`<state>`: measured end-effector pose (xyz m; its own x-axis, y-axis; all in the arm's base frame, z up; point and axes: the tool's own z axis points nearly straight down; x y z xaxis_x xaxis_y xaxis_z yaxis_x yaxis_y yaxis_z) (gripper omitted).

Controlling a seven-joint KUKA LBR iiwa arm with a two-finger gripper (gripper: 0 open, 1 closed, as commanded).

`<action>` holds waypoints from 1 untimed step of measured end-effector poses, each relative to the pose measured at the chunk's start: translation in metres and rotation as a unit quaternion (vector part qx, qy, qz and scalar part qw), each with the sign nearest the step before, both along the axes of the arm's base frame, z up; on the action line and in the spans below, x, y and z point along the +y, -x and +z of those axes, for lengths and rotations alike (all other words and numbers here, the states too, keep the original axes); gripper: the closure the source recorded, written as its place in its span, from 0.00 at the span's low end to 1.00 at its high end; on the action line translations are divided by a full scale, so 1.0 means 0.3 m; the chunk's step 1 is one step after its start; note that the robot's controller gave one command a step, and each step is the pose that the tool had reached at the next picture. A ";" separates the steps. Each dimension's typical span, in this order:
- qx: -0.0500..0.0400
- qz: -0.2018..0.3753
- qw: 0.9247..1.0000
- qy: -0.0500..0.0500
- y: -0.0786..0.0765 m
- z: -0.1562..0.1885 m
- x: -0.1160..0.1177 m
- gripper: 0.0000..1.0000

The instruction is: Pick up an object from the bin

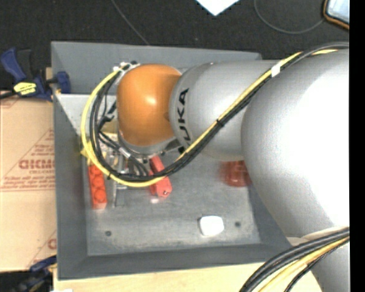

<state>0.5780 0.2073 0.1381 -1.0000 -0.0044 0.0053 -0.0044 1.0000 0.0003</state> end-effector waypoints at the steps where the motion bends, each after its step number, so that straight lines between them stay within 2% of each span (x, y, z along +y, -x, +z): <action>1: -0.004 -0.002 1.000 -0.001 -0.008 0.015 -0.003 0.00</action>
Offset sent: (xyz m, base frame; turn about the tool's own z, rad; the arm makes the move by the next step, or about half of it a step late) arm 0.0541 -0.0235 -0.0681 -0.5216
